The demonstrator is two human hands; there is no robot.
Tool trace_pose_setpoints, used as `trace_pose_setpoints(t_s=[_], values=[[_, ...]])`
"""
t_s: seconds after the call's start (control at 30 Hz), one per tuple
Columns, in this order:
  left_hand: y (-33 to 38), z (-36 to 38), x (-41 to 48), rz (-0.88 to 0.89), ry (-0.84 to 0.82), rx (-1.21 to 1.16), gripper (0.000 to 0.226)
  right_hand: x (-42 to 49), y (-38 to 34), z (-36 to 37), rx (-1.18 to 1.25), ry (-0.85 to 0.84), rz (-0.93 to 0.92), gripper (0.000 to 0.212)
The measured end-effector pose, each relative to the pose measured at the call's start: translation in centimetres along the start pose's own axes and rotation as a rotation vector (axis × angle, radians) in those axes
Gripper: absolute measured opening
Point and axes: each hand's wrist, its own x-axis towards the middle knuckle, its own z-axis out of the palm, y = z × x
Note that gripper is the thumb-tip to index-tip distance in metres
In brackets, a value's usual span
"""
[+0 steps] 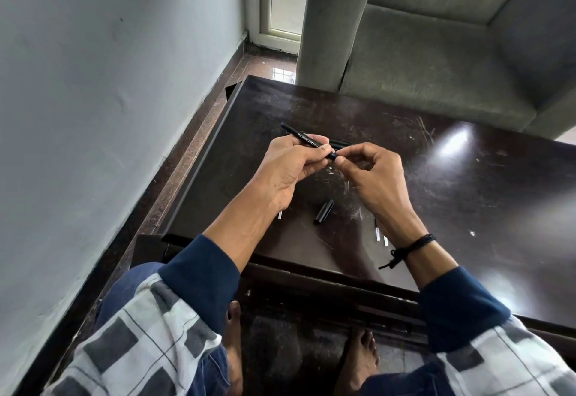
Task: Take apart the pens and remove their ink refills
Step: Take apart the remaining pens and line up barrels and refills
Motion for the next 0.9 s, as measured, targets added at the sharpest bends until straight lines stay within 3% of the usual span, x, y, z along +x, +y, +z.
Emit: trace_pose_setpoints(t_s=[0.27,0.57,0.9], values=[[0.00,-0.14,0.26,0.016,0.087,-0.046,0.014,0.23,0.31,-0.16,-0.034,0.029,-0.013,0.017],[0.17,-0.25,0.17,0.007,0.058,-0.069,0.022,0.19,0.29,-0.13,-0.077,-0.009,-0.033,0.022],[0.14,-0.35,0.45,0.041,0.114,-0.051,0.011,0.07,0.16,-0.06,-0.143,0.005,-0.037,0.017]])
